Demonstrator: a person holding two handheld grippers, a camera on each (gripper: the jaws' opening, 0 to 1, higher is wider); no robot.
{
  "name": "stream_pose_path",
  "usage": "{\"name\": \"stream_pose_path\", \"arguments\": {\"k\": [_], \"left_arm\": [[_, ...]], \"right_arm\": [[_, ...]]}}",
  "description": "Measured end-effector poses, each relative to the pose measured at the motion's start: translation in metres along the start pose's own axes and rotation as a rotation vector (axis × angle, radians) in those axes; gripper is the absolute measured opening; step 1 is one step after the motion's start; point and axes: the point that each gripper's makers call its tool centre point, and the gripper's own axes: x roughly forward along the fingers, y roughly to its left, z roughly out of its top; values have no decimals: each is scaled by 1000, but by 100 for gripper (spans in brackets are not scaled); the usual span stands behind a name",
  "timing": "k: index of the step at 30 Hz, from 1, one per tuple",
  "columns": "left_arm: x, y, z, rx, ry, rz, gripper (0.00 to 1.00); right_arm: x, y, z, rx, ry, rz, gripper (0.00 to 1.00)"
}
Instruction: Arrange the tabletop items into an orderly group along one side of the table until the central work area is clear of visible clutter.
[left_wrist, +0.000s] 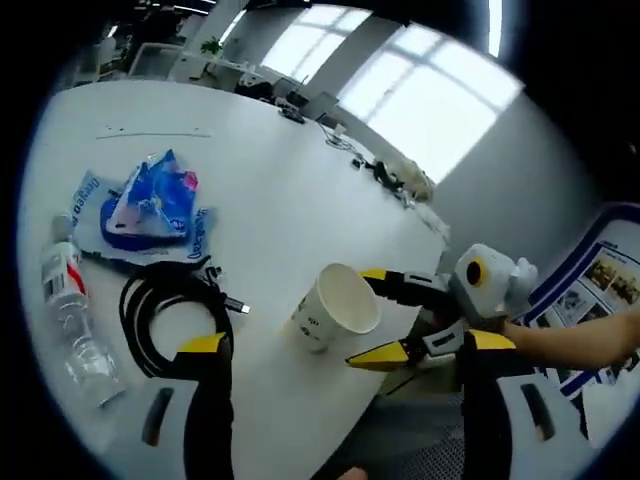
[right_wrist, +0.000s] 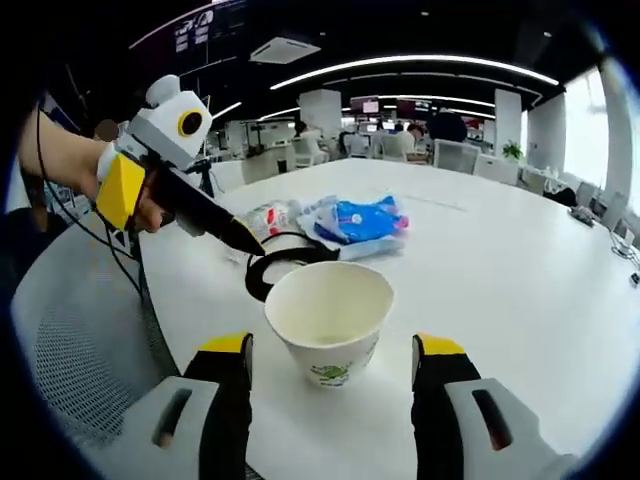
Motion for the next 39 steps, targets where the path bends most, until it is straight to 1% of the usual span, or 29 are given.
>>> {"name": "stream_pose_path", "arguments": {"k": [3,4,6,10,12,15,17,22,27,29,32,33,35,37,39], "left_arm": [[-13,5,8,-14,-48,26,95],[-20,8,13,-23,-78,45,96],[-31,12,17,-25,-103,63,96],[-48,22,20,-11,-117,104,98],[-54,25,21,-7,-125,114,98],[-65,30,25,-43,-157,131,98],[-72,32,27,-43,-172,138,98],[-86,37,28,-43,-183,165,98],[-96,44,27,-70,-203,186,96],[-99,47,25,-81,-214,193,95],[-102,49,23,-124,-239,187,94],[-104,49,24,-133,-256,188,94],[-107,51,23,-141,-268,195,95],[-110,52,22,-134,-272,210,96],[-115,55,19,-108,-265,237,98]], "right_arm": [[-4,-2,3,19,-9,-11,62],[-6,-2,3,24,-13,-16,62],[-10,-4,4,34,-23,-28,63],[-14,-5,3,42,-21,-42,63],[-16,-6,2,46,-16,-48,63],[-19,-7,5,48,-21,-60,63],[-22,-9,8,59,-30,-74,63],[-27,-14,17,98,-64,-119,63],[-36,-16,26,126,-92,-159,62],[-39,-16,27,134,-94,-167,62],[-44,-16,27,136,-92,-180,61],[-48,-16,28,146,-96,-191,61],[-54,-16,31,171,-120,-209,61],[-58,-15,31,181,-126,-216,62],[-60,-13,29,183,-119,-218,63]]}}
